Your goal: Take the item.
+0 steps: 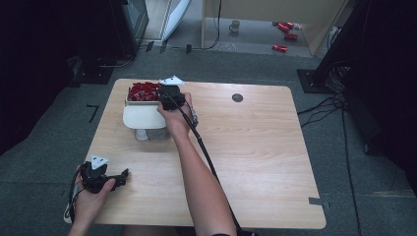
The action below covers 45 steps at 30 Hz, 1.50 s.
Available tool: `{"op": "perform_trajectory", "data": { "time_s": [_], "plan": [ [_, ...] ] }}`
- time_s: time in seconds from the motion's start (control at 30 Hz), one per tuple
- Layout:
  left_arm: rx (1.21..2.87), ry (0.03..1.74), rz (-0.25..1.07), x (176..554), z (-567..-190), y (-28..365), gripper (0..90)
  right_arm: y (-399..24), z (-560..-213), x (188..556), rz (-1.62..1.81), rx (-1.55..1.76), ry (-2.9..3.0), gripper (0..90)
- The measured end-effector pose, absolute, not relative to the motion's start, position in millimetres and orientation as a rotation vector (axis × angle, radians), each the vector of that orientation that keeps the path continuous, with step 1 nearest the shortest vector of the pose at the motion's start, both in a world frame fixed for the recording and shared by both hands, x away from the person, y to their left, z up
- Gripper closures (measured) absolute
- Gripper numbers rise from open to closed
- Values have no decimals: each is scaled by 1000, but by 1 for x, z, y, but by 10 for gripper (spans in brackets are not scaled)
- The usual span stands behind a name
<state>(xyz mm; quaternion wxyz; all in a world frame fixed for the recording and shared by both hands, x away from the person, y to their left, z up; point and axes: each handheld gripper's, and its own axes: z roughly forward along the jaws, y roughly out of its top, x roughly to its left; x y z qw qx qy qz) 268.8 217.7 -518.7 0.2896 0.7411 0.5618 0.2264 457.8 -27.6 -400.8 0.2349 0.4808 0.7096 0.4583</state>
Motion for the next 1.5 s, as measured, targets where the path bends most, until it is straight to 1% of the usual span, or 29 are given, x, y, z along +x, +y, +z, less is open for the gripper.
{"op": "perform_trajectory", "data": {
  "time_s": [0.27,0.53,1.13,1.27,1.5],
  "plan": [
    [1978,1499,604,270,-519,217,0,-28,-397,455,1254,1298,1944,900],
    [1975,1500,603,270,-519,217,0,-35,-379,446,1321,1250,1864,900],
    [1978,1501,602,270,-519,217,0,-72,-319,421,1421,1191,1671,900],
    [1978,1501,602,270,-519,217,0,-82,-301,414,1434,1176,1626,900],
    [1978,1501,602,270,-519,217,0,-97,-286,407,1434,1171,1584,900]
  ]
}}
